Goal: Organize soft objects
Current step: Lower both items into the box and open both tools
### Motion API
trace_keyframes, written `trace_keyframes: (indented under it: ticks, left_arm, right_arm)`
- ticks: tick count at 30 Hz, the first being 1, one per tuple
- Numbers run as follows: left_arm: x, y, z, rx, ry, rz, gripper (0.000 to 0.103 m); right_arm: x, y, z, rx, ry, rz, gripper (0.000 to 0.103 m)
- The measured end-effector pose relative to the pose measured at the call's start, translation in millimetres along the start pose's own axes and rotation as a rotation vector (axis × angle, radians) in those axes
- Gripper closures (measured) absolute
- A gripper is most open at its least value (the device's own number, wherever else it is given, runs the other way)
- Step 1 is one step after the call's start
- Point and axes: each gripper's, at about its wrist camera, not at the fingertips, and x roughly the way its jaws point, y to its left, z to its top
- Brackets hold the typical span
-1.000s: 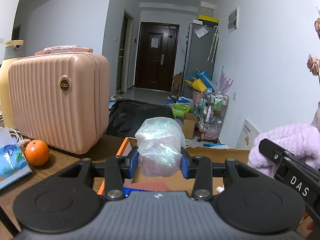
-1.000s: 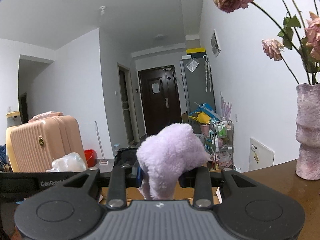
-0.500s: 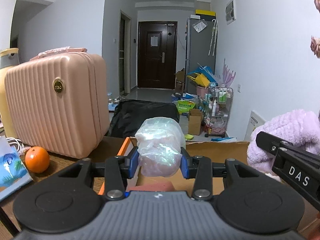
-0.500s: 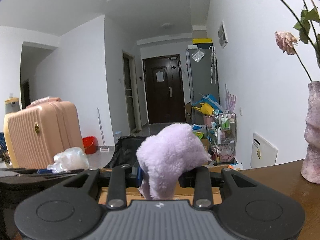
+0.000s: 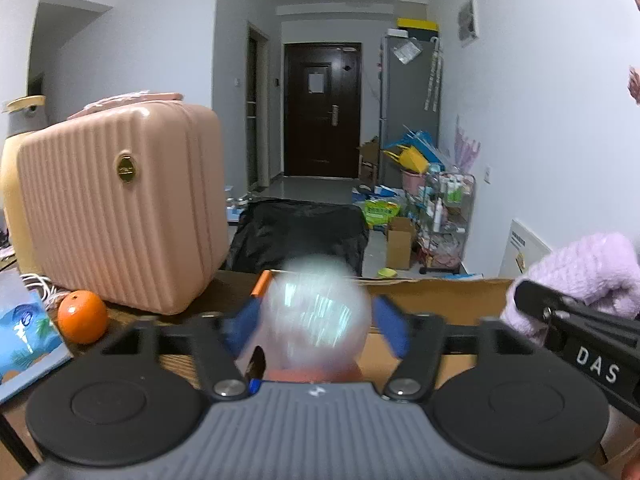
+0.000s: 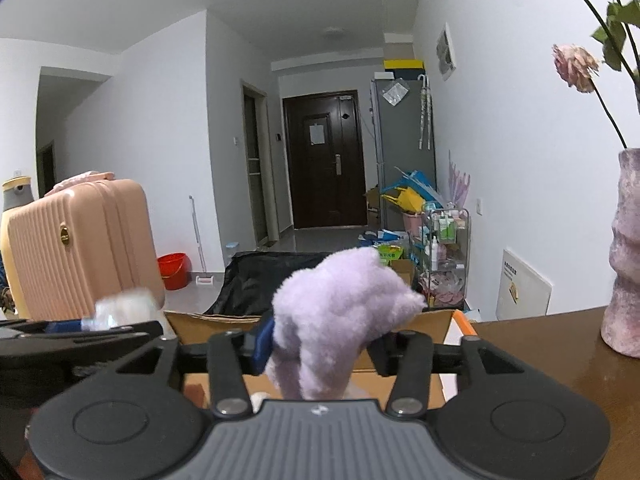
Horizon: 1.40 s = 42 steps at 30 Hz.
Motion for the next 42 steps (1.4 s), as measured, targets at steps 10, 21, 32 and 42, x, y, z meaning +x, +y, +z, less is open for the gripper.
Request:
trace_keyframes:
  ticks: [10, 21, 32, 42]
  left_arm:
    - [-3.0, 8.9, 2.4, -0.041, -0.026, 0.055, 0.000]
    - [-2.6, 13.4, 1.4, -0.053, -0.016, 0.066, 0.000]
    - [-27.3, 22.9, -5.7, -0.064, -0.041, 0.042, 0.000]
    - [-58.0, 38.1, -21.6, -0.053, -0.034, 0.040, 0.000]
  right_arm:
    - [-0.6, -4.7, 0.2, 0.032, -0.014, -0.052, 0.004]
    - [-8.4, -13.1, -1.3, 0.035, -0.016, -0.076, 0.000]
    - [-45.8, -11.4, -10.9, 0.004, -0.075, -0.074, 0.000]
    - [-90.6, -1.7, -33.0, -0.020, -0.098, -0.067, 0.000]
